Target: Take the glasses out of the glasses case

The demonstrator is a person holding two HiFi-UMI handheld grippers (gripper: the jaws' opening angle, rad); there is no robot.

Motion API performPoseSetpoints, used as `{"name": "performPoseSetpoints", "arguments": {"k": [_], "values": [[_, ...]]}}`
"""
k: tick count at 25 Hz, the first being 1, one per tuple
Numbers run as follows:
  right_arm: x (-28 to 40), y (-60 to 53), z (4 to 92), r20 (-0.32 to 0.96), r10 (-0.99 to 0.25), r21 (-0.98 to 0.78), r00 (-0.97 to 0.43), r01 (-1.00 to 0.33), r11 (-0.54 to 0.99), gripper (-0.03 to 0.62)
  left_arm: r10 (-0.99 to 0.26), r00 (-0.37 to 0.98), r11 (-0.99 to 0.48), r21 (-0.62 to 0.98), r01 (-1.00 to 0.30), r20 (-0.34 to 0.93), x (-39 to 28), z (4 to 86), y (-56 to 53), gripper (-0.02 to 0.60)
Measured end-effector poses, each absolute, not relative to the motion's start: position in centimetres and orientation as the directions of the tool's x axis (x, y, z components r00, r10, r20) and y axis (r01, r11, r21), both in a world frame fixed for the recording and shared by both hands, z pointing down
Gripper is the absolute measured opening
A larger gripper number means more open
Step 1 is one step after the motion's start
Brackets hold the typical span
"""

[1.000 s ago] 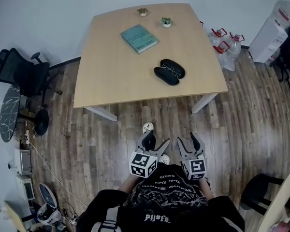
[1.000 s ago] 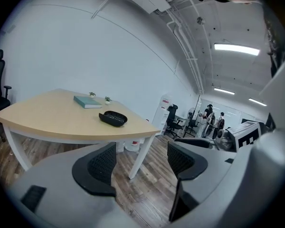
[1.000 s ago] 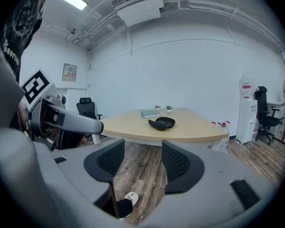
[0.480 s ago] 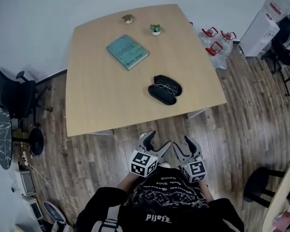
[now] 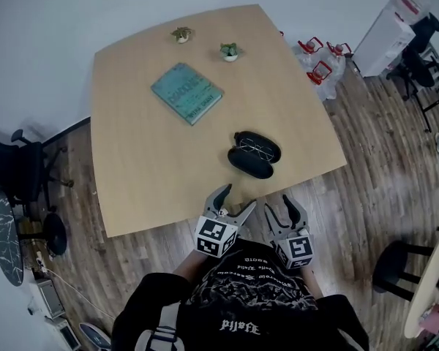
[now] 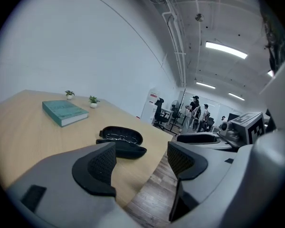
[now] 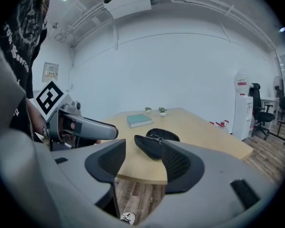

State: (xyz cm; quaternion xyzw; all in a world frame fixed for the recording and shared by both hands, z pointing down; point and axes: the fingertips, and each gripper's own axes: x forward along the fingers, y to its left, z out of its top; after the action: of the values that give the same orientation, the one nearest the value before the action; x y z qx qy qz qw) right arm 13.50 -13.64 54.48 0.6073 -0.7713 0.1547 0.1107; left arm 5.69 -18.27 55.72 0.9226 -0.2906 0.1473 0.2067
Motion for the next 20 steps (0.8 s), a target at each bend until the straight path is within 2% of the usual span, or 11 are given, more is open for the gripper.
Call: {"name": "performPoseSetpoints", "arguments": {"k": [11, 20], "values": [[12.0, -19.5, 53.8, 0.342, -0.928, -0.089, -0.146, -0.988, 0.123, 0.241, -0.424, 0.812, -0.792, 0.271, -0.547, 0.401, 3.7, 56.2, -24.8, 0.347], [12.2, -22.0, 53.5, 0.393, -0.9, -0.036, -0.189, -0.981, 0.19, 0.241, -0.451, 0.796, -0.772, 0.271, -0.575, 0.405, 2.7, 56.4, -26.3, 0.347]]}}
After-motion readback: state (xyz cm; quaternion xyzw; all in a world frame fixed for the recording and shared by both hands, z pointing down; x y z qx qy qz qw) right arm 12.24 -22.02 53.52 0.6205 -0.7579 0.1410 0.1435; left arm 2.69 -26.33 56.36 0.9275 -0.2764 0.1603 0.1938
